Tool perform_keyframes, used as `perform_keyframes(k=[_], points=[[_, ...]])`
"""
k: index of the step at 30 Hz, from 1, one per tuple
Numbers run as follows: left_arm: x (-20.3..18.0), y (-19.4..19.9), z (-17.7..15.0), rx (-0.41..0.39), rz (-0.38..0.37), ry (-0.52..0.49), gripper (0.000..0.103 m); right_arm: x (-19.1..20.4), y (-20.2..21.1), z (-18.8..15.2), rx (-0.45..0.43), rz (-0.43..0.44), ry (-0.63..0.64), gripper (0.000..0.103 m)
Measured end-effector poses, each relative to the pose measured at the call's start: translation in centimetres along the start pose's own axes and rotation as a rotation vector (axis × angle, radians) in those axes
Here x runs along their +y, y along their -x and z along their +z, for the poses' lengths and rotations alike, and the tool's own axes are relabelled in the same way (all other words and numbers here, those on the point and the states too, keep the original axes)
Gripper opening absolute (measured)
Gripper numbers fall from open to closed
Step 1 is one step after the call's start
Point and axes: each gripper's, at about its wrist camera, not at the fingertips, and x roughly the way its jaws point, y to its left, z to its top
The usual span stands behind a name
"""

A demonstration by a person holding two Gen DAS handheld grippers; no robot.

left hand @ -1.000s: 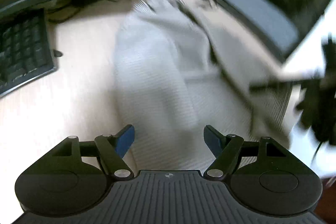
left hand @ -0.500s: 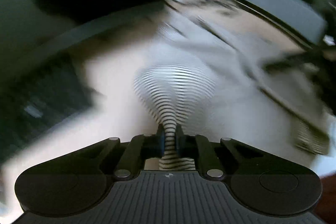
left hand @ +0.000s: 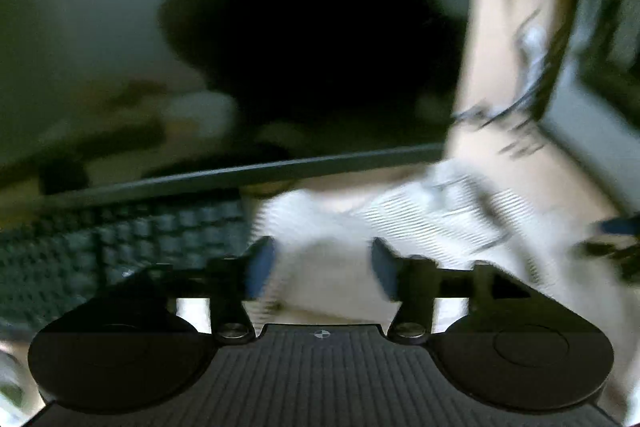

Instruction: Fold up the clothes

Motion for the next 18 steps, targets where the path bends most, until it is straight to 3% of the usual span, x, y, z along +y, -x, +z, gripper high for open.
perform_keyframes(k=[2,3,6,8,9,10,11,13,15,18], points=[[-1.3,1.5,-0.7,-0.019,-0.078,0.057,0.079,1.5,-0.2,0.8,0.006,0.048,0.028,0.062],[-1.8,1.8,-1.3,-0.02,-0.118,0.087,0.084,2.3,-0.6,1.0,0.007,0.055,0.047,0.066],[-3.8,1.4,-3.0,-0.004,-0.24,0.155,0.09,4.8,-3.0,1.1,0.013,0.001,0.154,0.067],[-5.1,-0.4,-4.2,0.032,-0.275,0.197,0.09,5.7,-5.7,0.8,0.031,-0.064,0.258,0.067],[-5.6,-1.5,-4.8,0.057,-0.288,0.226,0.089,5.7,-6.8,0.7,0.048,-0.077,0.3,0.062],[-6.0,-2.8,-5.2,0.079,-0.306,0.255,0.089,5.4,-7.6,0.7,0.065,-0.077,0.343,0.032],[-6.4,-4.0,-5.6,0.1,-0.324,0.284,0.089,4.8,-7.8,0.9,0.072,-0.064,0.385,0.016],[-7.1,-5.4,-5.9,0.112,-0.338,0.295,0.09,3.0,-6.6,2.0,0.02,-0.095,0.482,0.011],[-7.5,-6.8,-6.2,0.12,-0.339,0.295,0.091,0.3,-5.7,3.7,-0.049,-0.223,0.577,0.007],[-7.8,-8.5,-6.6,0.14,-0.3,0.29,0.091,-5.9,-7.2,6.9,-0.028,-0.362,0.527,0.007]])
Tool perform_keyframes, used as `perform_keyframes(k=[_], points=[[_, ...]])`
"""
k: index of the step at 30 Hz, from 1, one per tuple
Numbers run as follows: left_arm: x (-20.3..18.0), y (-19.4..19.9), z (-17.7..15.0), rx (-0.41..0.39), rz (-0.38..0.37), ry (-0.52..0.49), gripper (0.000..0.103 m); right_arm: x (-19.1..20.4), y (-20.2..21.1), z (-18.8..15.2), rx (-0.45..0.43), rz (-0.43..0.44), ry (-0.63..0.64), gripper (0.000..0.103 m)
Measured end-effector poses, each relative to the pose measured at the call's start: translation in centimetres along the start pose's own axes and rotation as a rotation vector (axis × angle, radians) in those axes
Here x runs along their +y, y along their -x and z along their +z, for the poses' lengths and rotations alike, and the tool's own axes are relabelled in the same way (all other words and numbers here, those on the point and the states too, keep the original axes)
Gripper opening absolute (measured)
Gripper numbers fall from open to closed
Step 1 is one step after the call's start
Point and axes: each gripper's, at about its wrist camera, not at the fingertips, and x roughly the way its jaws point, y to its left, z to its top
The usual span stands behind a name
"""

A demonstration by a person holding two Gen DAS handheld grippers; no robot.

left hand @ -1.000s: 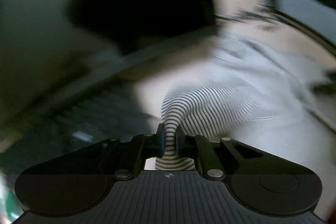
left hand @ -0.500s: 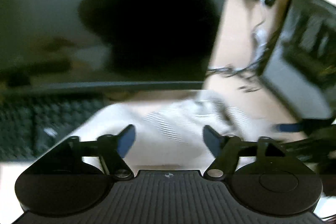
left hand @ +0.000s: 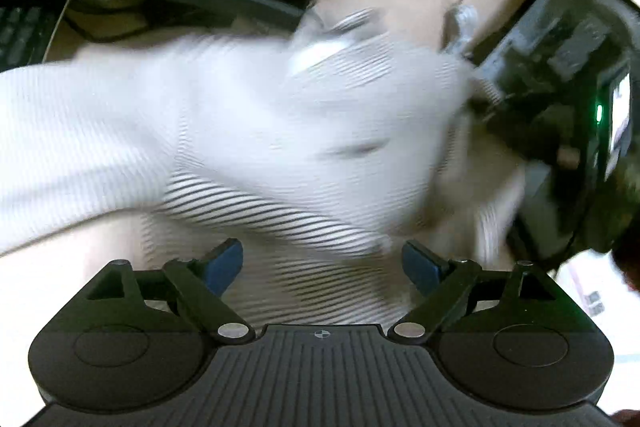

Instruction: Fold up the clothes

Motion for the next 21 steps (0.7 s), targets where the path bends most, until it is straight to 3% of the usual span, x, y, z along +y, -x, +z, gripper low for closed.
perform_keyframes(k=[3,6,9,12,14,17,21], points=[[-0.1,-0.9,0.1,-0.006,0.016,-0.045,0.088,-2.0,-3.8,-0.8,0.07,-0.042,-0.044,0.007],[-0.9,-1.4,0.4,0.012,0.052,-0.11,0.088,-2.4,-6.7,-1.8,0.152,0.022,-0.108,0.008],[-1.4,-1.5,0.4,0.031,0.07,-0.167,0.088,-2.4,-7.2,-2.6,0.158,0.024,-0.137,0.016],[-1.8,-0.9,0.6,0.05,0.068,-0.164,0.09,-3.8,-4.3,-2.4,0.079,0.015,-0.2,0.033],[-2.4,-0.6,0.8,0.045,0.03,-0.166,0.093,-4.1,-0.9,-2.4,-0.007,0.093,-0.259,0.036],[-3.3,-0.4,0.4,0.04,-0.052,-0.19,0.095,-3.7,2.1,-1.4,-0.078,0.322,-0.325,0.036],[-3.3,-2.0,-0.5,0.05,-0.033,-0.164,0.095,-1.9,0.8,1.7,-0.085,0.536,-0.38,0.036]])
